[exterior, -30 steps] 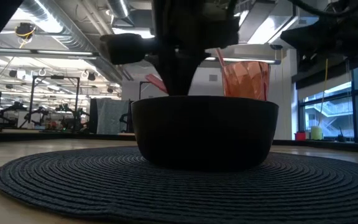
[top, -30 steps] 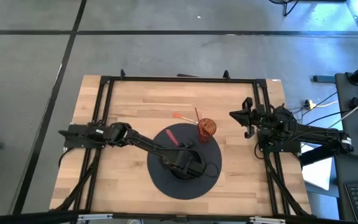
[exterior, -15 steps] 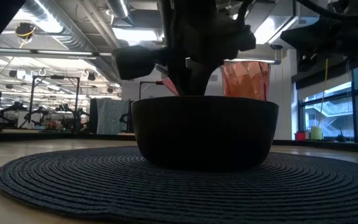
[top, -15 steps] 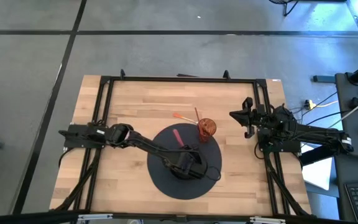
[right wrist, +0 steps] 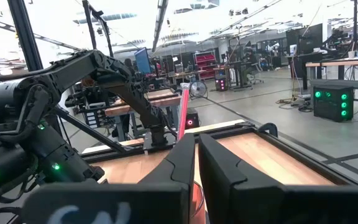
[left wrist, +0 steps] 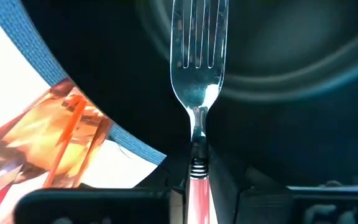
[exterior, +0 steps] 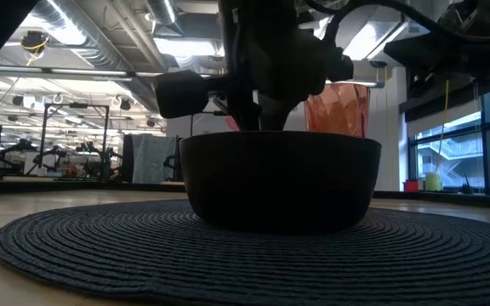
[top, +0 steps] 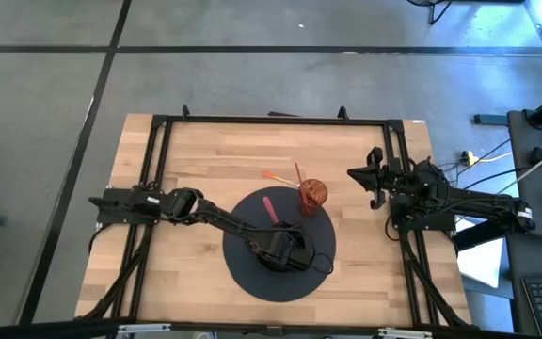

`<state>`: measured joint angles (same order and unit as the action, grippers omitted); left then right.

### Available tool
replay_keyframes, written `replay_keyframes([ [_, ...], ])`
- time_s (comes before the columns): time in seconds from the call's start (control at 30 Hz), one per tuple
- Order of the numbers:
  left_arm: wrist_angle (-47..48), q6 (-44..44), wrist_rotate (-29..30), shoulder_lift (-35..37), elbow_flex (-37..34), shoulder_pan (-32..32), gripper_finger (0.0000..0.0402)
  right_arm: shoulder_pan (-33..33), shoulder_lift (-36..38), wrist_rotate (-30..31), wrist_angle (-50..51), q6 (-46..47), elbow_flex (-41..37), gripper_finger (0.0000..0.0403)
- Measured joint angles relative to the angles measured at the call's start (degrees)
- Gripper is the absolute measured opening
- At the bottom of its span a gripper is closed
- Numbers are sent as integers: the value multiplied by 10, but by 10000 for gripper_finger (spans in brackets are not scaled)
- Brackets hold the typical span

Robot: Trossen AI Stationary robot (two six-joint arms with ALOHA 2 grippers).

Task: Pick & Place Utensil
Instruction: Put the pink fork into the black bowl on the blue mat, then put the orange spoon into the black bowl on the blue mat

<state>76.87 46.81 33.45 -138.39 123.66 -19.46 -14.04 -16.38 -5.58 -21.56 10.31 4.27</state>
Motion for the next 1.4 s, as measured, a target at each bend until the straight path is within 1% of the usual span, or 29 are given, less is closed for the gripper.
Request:
replay_keyframes([
  [0.17,7,-9,-15,0,0,0,65,0,0,0,0,0,0,23],
  [0.37,8,-28,-13,0,0,0,71,0,0,0,0,0,0,23],
  [0.43,11,-39,2,0,0,-2,71,0,0,0,0,0,0,23],
  [0.53,35,-81,44,3,0,-7,71,0,0,0,0,0,0,23],
  [0.67,132,-163,95,13,19,-18,71,0,0,0,2,0,0,23],
  [0.73,132,-207,105,24,23,-22,71,0,0,0,3,3,0,23],
  [0.77,129,-226,100,35,22,-26,71,0,0,0,4,4,0,23],
  [0.9,132,-247,28,76,23,-34,71,0,0,0,5,10,0,23],
  [1.07,131,-350,-16,138,19,-27,72,0,0,0,5,15,0,23],
  [1.17,132,-398,-48,194,-9,-20,71,0,0,0,6,17,0,23],
  [1.23,130,-429,-52,240,-48,-17,67,0,0,-4,7,17,0,23],
  [1.33,117,-475,-40,328,-136,-17,56,0,0,-6,9,17,0,23],
  [1.4,65,-496,-10,397,-220,-17,46,0,0,-7,9,17,0,23],
])
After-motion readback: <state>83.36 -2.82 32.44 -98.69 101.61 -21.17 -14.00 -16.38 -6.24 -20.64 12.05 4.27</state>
